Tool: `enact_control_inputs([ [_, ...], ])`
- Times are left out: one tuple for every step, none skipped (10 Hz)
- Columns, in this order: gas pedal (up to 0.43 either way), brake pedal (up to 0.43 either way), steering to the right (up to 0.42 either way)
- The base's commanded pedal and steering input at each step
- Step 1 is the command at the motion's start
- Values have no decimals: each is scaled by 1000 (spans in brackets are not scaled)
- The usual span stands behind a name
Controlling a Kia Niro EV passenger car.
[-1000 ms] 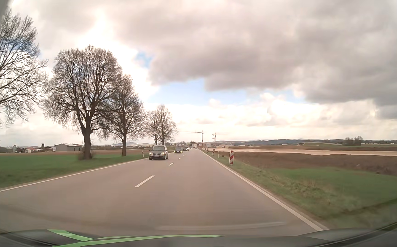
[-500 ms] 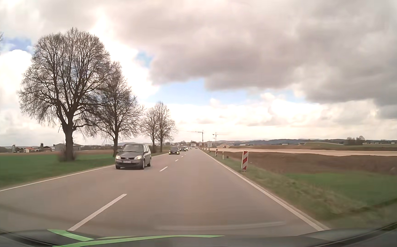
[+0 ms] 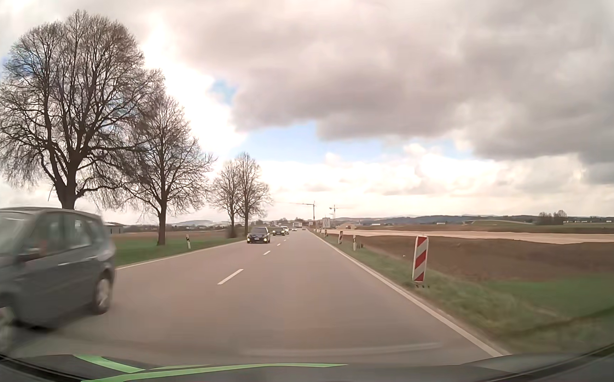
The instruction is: Follow the waypoints while adhering to traffic rules and regulations
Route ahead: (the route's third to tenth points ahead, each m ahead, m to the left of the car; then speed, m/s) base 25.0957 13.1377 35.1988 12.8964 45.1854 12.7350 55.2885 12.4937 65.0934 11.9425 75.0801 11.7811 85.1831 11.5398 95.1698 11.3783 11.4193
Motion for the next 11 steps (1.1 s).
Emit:
enact_control_inputs([
  [98,0,-1],
  [98,0,-1],
  [98,0,-1],
  [98,0,-1],
  [98,0,-1],
  [98,0,-1],
  [98,0,-1],
  [98,0,-1],
  [98,0,-1],
  [98,0,-1],
  [98,0,-1],
])
